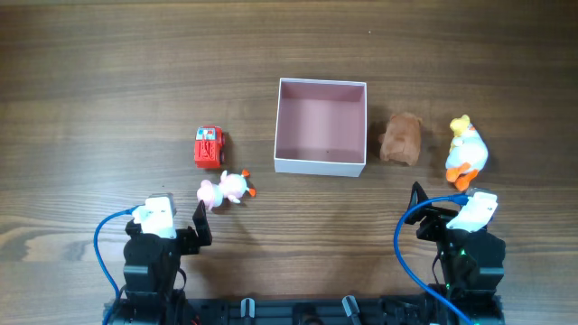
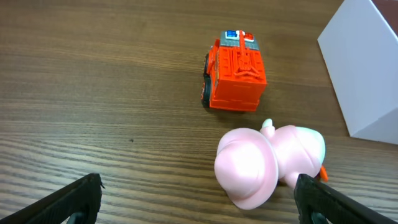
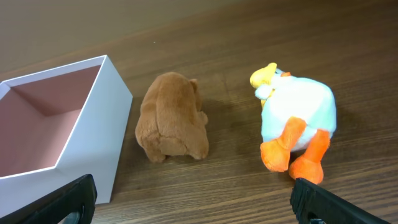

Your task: Pack container

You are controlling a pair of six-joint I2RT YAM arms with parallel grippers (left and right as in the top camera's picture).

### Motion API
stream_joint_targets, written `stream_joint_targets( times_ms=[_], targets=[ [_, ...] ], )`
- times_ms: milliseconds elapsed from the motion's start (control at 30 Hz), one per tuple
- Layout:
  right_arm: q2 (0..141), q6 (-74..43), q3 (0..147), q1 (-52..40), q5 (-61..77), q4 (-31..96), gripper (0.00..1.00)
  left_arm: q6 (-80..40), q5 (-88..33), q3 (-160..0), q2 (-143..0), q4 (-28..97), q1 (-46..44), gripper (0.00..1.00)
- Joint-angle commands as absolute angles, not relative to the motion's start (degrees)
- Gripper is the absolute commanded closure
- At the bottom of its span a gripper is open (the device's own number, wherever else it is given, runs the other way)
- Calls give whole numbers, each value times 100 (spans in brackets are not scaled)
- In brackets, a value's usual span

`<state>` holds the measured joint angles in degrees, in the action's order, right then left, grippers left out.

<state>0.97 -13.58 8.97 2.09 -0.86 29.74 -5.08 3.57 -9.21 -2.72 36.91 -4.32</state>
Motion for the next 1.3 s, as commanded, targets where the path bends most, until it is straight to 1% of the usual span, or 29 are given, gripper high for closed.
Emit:
stream_joint_targets(
  times_ms=[0,67,167,200,233,333,400,467,567,667,733,800,867,967,1100,1267],
  targets=[
    [27,-1411,875,237,5,2958,0,-283,340,-897,-226,3664,-397,0],
    [27,-2110,875,237,274,2934,0,-283,-56,-895,-226,3592,-397,0],
    [27,-4158,878,237,707,3022,0,-701,-1258,-897,-226,3140,-397,0],
    [27,-4639,897,237,978,3129,0,-711,-1772,-895,-224,2971,-397,0],
    [27,-4668,899,237,1162,3129,0,-711,-1984,-895,-224,2816,-397,0],
    [128,-4045,910,237,1905,2808,1,-843,-2001,-967,-226,2609,-397,0],
    [386,-4064,1026,237,2213,2392,1,-972,-1573,-1249,-292,2705,-395,0],
    [930,-4071,1439,237,2399,2088,0,-1120,-1201,-1643,-534,2755,-395,0],
    [2014,-3933,2355,237,2536,2244,1,-1120,-1111,-2519,-1299,2974,-395,0],
    [3594,-3295,3793,237,2731,2657,1,-1118,-906,-3610,-2477,3380,-395,0],
    [4534,-2714,4842,237,2703,3256,0,-1116,-768,-4392,-3315,3638,-395,0],
    [5553,-2078,5927,237,2303,4095,1,-1116,-408,-5035,-4115,3811,-395,0],
    [6348,-1675,6552,237,1868,4606,1,-1114,-263,-5408,-4733,3848,-395,0],
    [7491,-1531,7096,237,1037,5181,1,-1094,-161,-5747,-5614,3850,-272,0],
    [8506,-1540,7102,237,464,5142,0,-1094,-161,-5774,-6396,4034,139,0],
    [9708,-1691,7091,183,478,4812,1,-1094,-163,-5771,-7026,4237,311,0]
  ],
)
